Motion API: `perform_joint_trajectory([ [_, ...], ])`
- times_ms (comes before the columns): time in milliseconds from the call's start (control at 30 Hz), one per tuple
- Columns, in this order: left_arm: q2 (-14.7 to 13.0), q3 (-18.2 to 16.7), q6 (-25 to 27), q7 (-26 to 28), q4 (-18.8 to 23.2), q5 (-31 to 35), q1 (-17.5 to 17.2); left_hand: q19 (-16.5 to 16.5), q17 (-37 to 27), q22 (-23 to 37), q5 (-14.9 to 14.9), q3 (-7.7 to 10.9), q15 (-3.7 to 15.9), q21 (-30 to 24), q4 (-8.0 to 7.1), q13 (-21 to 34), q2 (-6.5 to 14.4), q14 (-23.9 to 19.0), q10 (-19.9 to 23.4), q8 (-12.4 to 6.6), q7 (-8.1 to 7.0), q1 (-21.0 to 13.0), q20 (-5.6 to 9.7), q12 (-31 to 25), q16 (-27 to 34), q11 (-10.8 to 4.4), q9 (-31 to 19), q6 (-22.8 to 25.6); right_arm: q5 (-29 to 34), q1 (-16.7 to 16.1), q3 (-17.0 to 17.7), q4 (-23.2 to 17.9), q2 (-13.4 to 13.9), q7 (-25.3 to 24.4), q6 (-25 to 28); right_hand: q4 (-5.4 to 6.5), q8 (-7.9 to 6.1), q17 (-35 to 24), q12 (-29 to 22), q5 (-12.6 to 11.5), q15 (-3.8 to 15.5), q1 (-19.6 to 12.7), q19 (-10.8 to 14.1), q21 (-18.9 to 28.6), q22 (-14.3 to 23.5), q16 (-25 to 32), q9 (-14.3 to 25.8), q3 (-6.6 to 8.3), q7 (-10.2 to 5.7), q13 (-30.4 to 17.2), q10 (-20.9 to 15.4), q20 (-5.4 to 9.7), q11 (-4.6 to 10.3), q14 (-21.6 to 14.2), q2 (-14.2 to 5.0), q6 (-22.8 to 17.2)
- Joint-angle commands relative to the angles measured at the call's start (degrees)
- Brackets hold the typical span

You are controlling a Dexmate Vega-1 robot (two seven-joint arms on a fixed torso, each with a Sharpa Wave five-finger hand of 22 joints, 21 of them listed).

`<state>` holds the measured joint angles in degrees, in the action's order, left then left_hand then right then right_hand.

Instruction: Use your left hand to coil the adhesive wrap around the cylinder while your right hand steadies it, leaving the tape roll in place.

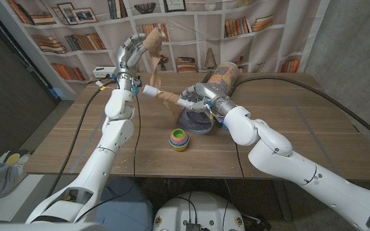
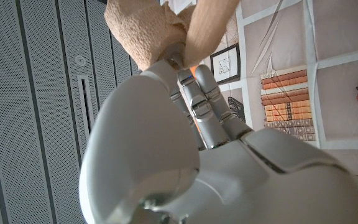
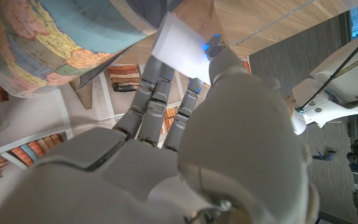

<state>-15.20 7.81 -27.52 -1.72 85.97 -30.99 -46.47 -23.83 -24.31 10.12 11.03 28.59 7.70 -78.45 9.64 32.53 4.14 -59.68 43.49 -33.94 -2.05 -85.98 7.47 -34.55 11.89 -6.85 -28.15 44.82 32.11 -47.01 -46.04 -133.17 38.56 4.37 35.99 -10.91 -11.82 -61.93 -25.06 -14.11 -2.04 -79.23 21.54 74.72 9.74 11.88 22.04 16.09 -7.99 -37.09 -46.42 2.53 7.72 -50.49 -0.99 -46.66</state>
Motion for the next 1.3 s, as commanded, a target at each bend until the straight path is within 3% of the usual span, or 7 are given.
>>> perform_joint_trajectory([
  [33,0.3,0.5,-1.8,-2.5,-2.4,-1.1,2.8,-0.2,-0.3,0.2,0.2,0.04,4.57,-0.2,0.02,0.1,0.4,-4.5,0.4,-0.59,0.04,-0.1,-0.20,-0.4,0.5,-0.10,0.1,0.1,2.7,3.0,-2.5,2.7,-2.6,3.8,0.4,1.63,0.07,-0.4,-0.4,-0.5,15.80,-0.1,0.5,0.0,0.1,0.3,0.1,8.14,-0.12,-0.1,-2.7,3.13,2.69,-9.2,-0.44,0.0],
  [433,0.5,0.6,-1.5,-4.2,-2.2,-2.3,2.9,-0.2,-0.2,0.2,0.3,0.07,4.55,-0.2,0.01,0.0,0.4,-4.6,0.3,-0.70,0.05,-0.1,-0.19,-0.4,0.5,-0.19,0.1,0.0,3.6,2.8,-2.9,3.7,-3.8,4.5,1.1,1.61,0.03,-0.4,-0.4,-0.4,15.81,-0.1,0.6,0.0,0.1,0.2,0.1,8.14,-0.16,-0.1,-2.6,3.11,2.52,-9.1,-0.39,-0.1],
  [933,-0.3,0.5,0.3,-5.6,1.0,-4.1,1.4,-0.2,-0.1,0.2,0.3,0.08,4.56,-0.2,0.02,0.1,0.4,-4.6,0.2,-0.77,0.09,-0.1,-0.18,-0.4,0.5,-0.14,0.2,0.0,3.3,2.7,-2.6,5.3,-4.2,5.6,2.3,1.61,0.05,-0.3,-0.4,-0.4,15.80,-0.1,0.6,0.0,0.1,0.2,0.1,8.17,-0.01,0.0,-2.8,3.08,2.69,-9.1,-0.39,-0.1],
  [1300,0.2,0.3,0.9,-6.4,-0.4,-4.9,2.2,-0.2,-0.1,0.2,0.3,0.08,4.57,-0.2,0.03,0.1,0.4,-4.6,0.2,-0.83,0.00,-0.1,-0.16,-0.5,0.5,-0.16,0.2,-0.1,3.1,4.3,-2.9,7.1,-4.8,7.0,3.9,1.63,0.04,-0.2,-0.4,-0.4,15.81,-0.1,0.7,-0.1,0.1,0.2,0.1,8.21,0.01,0.1,-2.9,3.08,2.56,-9.3,-0.46,-0.1],
])
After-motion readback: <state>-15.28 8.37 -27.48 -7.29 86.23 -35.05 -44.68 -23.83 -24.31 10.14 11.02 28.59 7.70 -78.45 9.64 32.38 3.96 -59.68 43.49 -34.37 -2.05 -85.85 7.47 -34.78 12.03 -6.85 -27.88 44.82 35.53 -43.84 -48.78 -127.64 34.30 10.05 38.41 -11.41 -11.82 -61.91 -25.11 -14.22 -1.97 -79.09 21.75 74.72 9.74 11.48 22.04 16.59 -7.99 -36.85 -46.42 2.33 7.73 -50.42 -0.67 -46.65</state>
